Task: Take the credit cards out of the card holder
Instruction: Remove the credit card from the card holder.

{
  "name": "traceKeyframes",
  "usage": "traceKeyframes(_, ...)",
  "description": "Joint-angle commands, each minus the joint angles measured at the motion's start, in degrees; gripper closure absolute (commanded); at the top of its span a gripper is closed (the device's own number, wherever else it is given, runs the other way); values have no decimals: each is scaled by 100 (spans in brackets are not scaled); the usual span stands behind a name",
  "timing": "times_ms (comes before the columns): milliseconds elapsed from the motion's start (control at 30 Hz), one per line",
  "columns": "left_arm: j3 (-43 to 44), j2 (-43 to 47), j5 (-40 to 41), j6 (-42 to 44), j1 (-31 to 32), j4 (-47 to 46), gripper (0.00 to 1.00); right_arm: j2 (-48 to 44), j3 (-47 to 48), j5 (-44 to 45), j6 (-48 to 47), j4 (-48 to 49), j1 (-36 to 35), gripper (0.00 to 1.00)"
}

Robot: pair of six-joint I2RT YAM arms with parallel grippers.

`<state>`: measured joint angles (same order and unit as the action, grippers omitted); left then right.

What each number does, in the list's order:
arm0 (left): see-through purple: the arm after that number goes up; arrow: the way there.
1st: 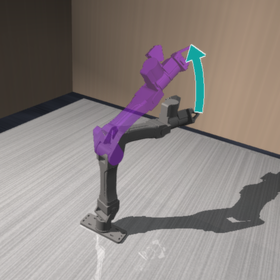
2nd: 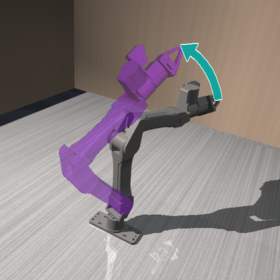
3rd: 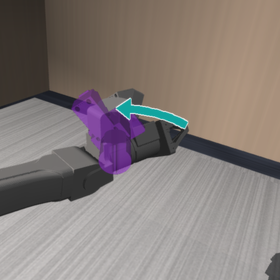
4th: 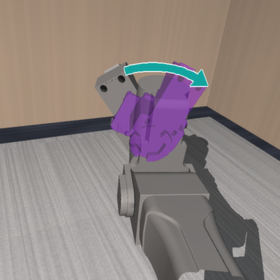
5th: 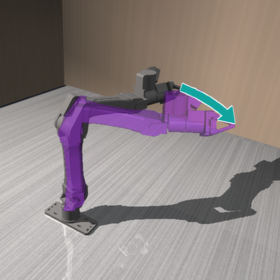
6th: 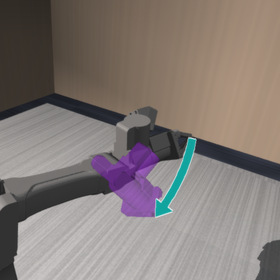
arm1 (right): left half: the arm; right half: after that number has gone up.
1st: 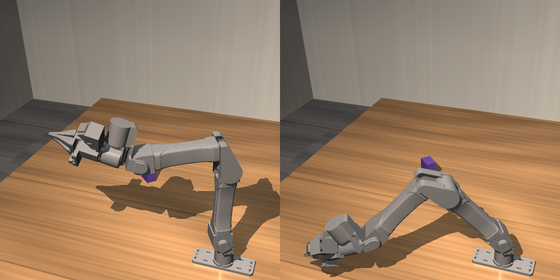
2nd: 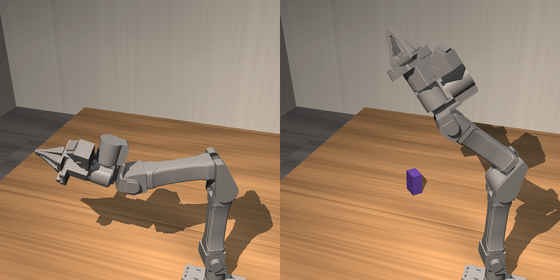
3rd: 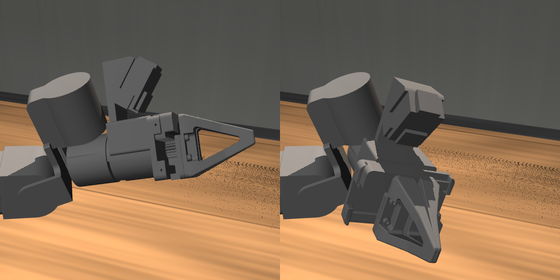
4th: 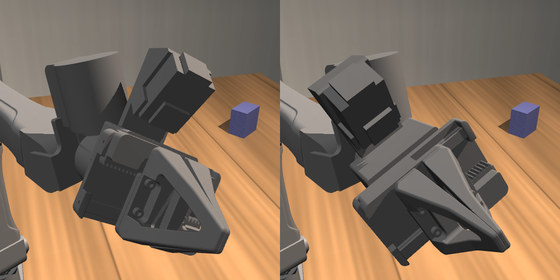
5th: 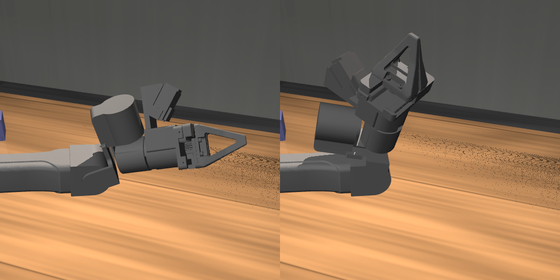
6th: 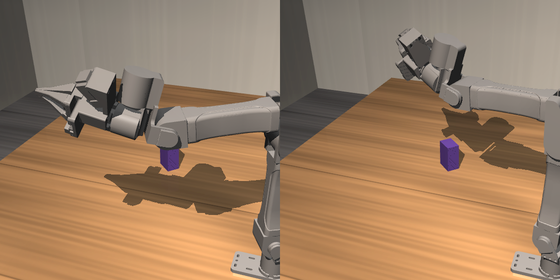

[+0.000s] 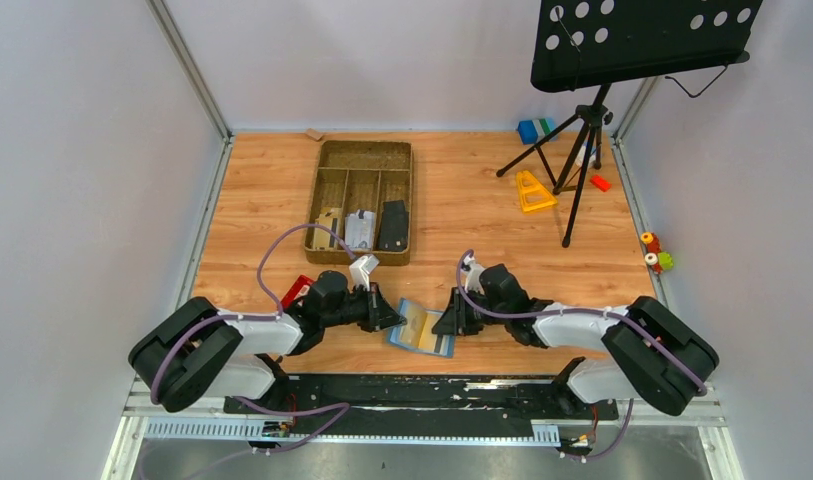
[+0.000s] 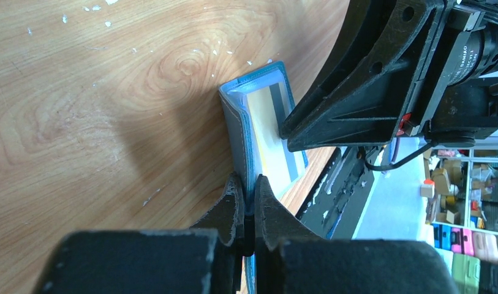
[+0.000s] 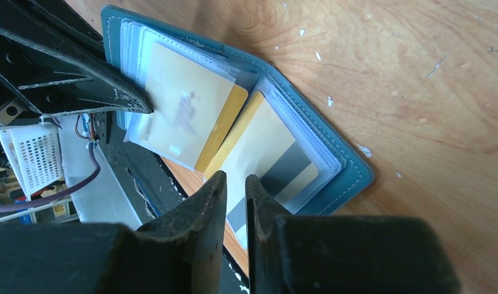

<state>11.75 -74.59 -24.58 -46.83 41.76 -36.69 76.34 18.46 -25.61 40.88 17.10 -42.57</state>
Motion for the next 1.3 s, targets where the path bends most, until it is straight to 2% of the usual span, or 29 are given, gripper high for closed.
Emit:
traceKeyframes(0, 168, -86, -54, 67, 17, -40, 96, 176, 173, -67, 26, 329, -15, 82)
traceKeyframes(133, 227, -128, -121, 130, 17, 71, 79, 353, 216, -160, 5, 374, -14, 82)
traceKeyframes(267, 282, -274, -269, 86, 17, -157, 67, 474, 305, -251, -27, 399, -11, 82)
traceKeyframes(767, 287, -1069, -598, -202, 17, -1136, 48, 806, 413, -373, -93, 505, -21, 84)
traceKeyframes(1133, 307, -1414, -629, -297, 28, -1394, 46, 784, 412, -359, -141, 470, -15, 84)
traceKeyframes(1200, 311, -1447, -620, -294, 21, -1381, 51, 778, 417, -353, -142, 457, -12, 84)
traceKeyframes(1267, 333, -1459, -588, -285, 22, -1328, 64, 751, 421, -334, -142, 418, -14, 84)
